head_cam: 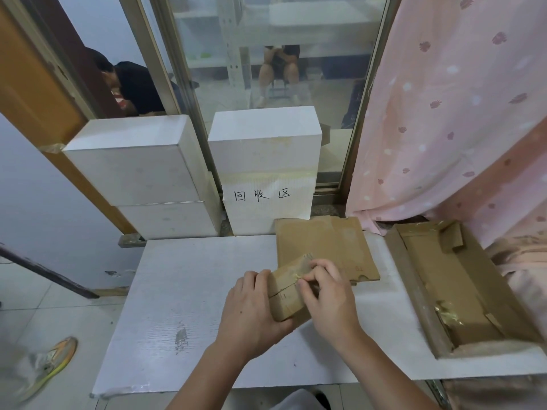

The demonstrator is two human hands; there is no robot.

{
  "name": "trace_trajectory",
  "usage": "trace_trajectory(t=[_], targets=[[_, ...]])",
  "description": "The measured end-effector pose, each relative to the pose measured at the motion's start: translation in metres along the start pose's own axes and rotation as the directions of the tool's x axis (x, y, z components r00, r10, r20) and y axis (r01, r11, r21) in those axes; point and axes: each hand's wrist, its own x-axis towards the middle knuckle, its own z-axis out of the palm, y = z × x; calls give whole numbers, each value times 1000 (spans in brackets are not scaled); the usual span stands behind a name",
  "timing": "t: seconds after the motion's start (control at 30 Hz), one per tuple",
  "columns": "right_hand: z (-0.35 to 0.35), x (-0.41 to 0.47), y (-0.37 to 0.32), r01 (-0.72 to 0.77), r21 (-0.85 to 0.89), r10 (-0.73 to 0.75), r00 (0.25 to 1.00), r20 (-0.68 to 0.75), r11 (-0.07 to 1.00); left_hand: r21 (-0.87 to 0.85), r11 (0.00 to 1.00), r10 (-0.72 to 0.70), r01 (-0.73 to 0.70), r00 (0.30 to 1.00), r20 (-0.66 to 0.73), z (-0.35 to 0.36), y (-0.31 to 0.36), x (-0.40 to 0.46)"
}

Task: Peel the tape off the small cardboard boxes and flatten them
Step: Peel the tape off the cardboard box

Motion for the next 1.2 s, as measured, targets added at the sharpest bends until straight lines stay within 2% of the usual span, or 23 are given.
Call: trace_trajectory(t=[0.13, 0.23, 0.4, 0.73, 0.87, 0.97, 1.07, 1.2], targets=[[1, -5, -2, 23, -23, -22, 1000, 15, 999, 154, 988, -7, 12, 999, -38, 2, -1, 0], [2, -8, -4, 42, -41, -40, 998, 49, 998, 191, 981, -21, 31, 998, -55, 6, 1, 1], [3, -14, -10, 83, -78, -74, 992, 106, 994, 258, 965, -60, 57, 998, 1, 9, 5, 1], [3, -21, -6, 67, -118, -54, 992, 114, 991, 202, 979, -20, 22, 1000, -15, 18, 5, -4], [-2, -16, -2, 0, -61, 0, 1000, 6, 998, 201, 980, -9, 7, 1000, 9, 18, 3, -6], [-6, -10, 3, 9, -22, -10, 1000, -17, 1000, 160, 987, -25, 24, 1000, 4, 21, 4, -8], [-5, -11, 3, 56, 56, -57, 998, 21, 997, 156, 987, -39, 40, 999, -10, 20, 5, -7], [-4, -15, 0, 46, 150, -69, 986, 153, 988, 195, 980, -43, 48, 999, -29, 17, 2, -3]])
